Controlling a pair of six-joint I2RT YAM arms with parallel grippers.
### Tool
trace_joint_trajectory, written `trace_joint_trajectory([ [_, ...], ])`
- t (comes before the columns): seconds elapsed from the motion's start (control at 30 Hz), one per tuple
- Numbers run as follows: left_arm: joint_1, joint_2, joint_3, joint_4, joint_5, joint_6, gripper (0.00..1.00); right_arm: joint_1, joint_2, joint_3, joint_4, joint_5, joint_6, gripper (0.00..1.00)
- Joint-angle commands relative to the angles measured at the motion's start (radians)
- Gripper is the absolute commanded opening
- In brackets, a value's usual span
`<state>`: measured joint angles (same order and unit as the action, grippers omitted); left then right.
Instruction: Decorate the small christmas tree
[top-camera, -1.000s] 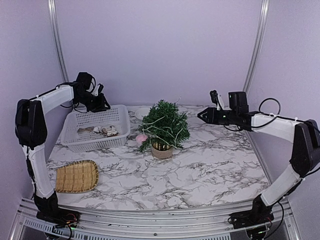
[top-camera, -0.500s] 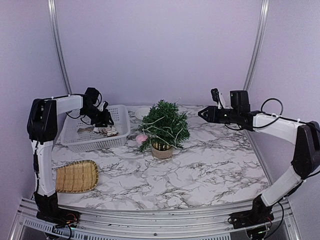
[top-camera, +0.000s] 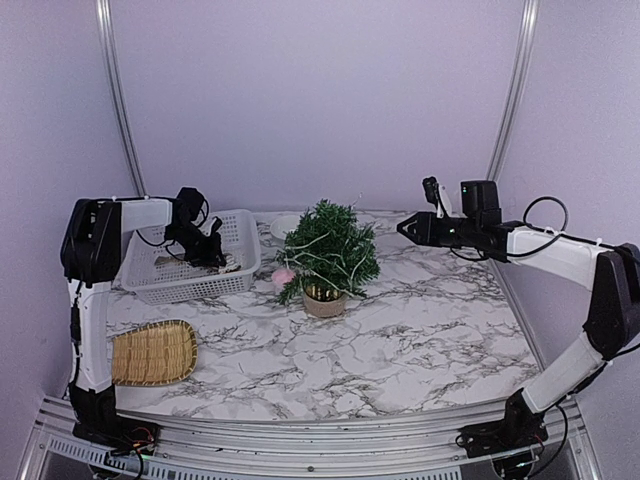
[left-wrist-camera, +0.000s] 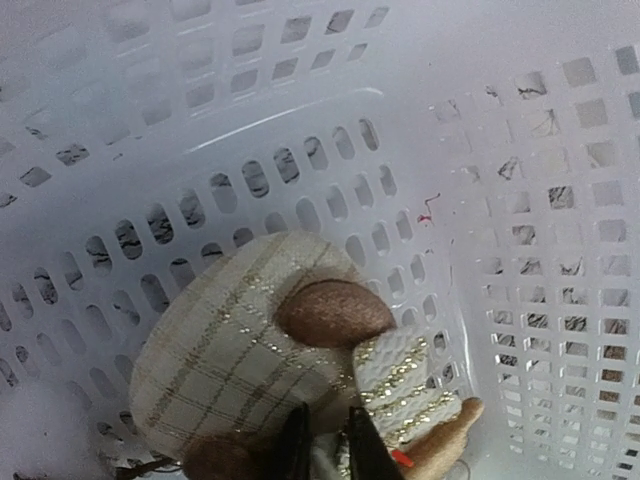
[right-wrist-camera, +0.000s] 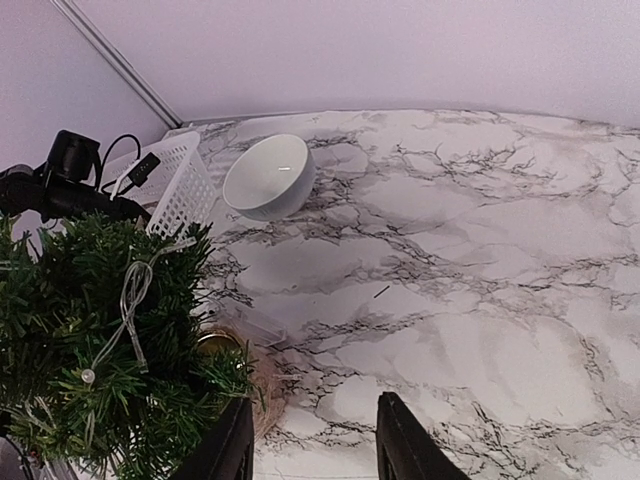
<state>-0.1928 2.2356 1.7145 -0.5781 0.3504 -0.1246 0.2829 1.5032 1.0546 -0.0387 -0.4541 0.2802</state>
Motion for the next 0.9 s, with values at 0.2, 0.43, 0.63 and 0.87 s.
trace_joint_trajectory([
  [0.2, -0.001, -0.106, 0.01, -0.045, 0.027, -0.044, 0.0, -0.005, -0.034, 0.014, 0.005, 0.014, 0.0, 0.4],
  [0.43, 0.003, -0.23, 0.018, 0.03, 0.046, -0.157, 0.0, -0.002, -0.073, 0.015, 0.001, 0.021, 0.005, 0.4],
  [0.63, 0.003, -0.391, -0.084, 0.193, 0.048, -0.285, 0.0, 0.016, -0.111, 0.031, 0.007, 0.051, 0.015, 0.42],
  [0.87, -0.037, -0.692, -0.478, 0.608, -0.006, -0.453, 0.0, 0.112, -0.165, 0.029, 0.074, 0.145, -0.018, 0.46],
])
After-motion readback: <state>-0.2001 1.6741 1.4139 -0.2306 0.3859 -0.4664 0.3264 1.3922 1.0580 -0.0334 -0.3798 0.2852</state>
